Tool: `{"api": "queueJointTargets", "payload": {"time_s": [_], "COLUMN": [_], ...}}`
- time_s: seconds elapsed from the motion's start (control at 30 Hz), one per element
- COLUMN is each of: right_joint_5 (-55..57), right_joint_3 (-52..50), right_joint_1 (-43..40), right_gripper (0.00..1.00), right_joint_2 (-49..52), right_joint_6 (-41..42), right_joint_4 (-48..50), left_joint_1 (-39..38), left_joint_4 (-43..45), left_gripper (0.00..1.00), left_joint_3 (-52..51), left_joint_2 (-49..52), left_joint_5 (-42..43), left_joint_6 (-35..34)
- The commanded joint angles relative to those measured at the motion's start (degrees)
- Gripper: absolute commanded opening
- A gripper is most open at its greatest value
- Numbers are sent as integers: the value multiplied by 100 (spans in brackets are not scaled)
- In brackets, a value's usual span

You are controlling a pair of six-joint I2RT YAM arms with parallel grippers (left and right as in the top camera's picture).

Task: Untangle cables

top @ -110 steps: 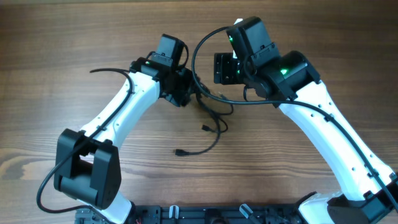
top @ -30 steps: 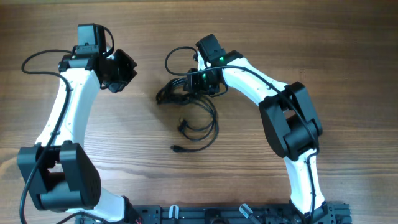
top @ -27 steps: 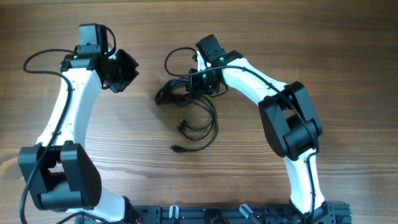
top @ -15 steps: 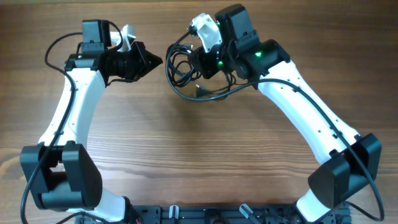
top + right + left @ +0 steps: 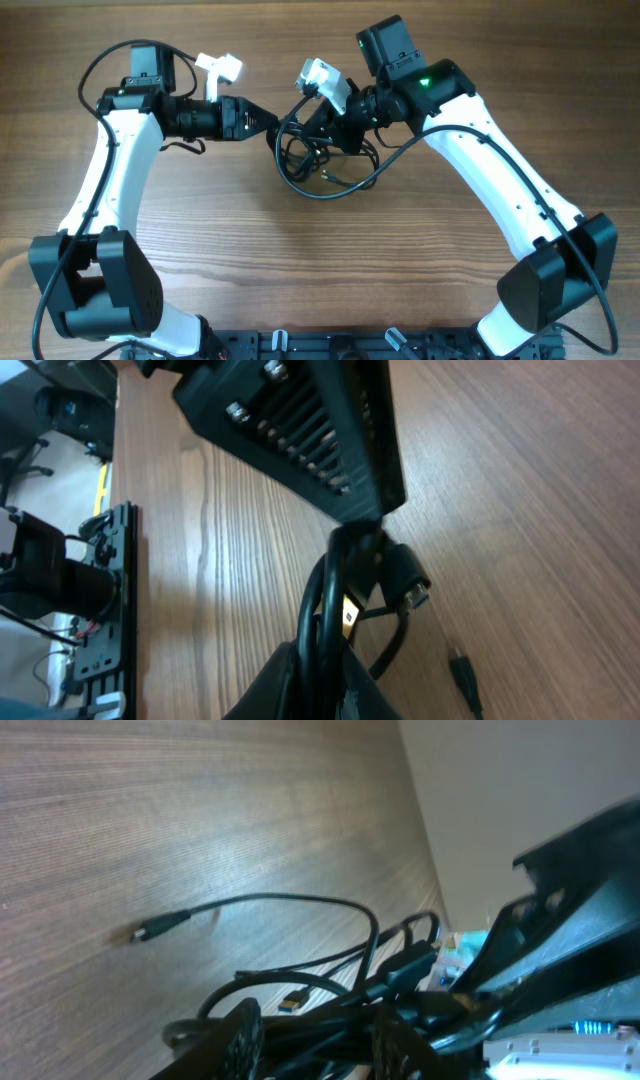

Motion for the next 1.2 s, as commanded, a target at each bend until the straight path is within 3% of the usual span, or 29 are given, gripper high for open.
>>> {"api": "queueJointTargets", "payload": {"time_s": [0.0,0.27,0.43,0.53,0.57,0.67,0.7,0.73,0.8,0.87,0.9,1.0,1.17], "right_joint_5": [-474,-470,-461,-411,-343,146,470,778,1375,2540,3445,4813,4741], "right_joint_3": [72,72,72,72,72,72,72,72,72,72,72,-2,-192], "right_joint_1": [-2,-2,-9,-90,-190,-439,-518,-577,-645,-713,-715,-715,-708], "right_gripper": [13,11,6,4,4,4,4,4,4,4,4,4,4], "right_joint_2": [-79,-79,-79,-79,-79,-79,-79,-79,-79,-79,-79,-66,107], "right_joint_6": [-101,109,846,1335,1722,2796,3348,3827,4614,5322,5661,5683,5418], "right_joint_4": [-15,-15,402,610,726,898,944,1001,1047,990,828,481,186], "left_joint_1": [-81,-822,-1200,-1182,-1182,-1182,-1182,-1182,-1182,-1182,-1182,-1182,-960], "left_joint_4": [-192,-503,-616,-778,-782,-769,-675,-374,144,439,485,787,1740], "left_gripper": [38,41,43,34,26,24,16,4,4,4,4,4,4], "left_joint_3": [-17,-22,-22,-22,-22,-22,-22,-22,-22,-22,-22,-20,0], "left_joint_2": [-72,-72,-72,-72,-72,-72,-72,-72,-72,-72,-72,-74,-337], "left_joint_5": [133,136,118,-125,-197,-190,-186,-192,-262,-927,-1255,-1154,-719], "left_joint_6": [883,1180,1174,1152,1110,944,688,-50,-1687,-3425,-3722,-3869,-4041]}}
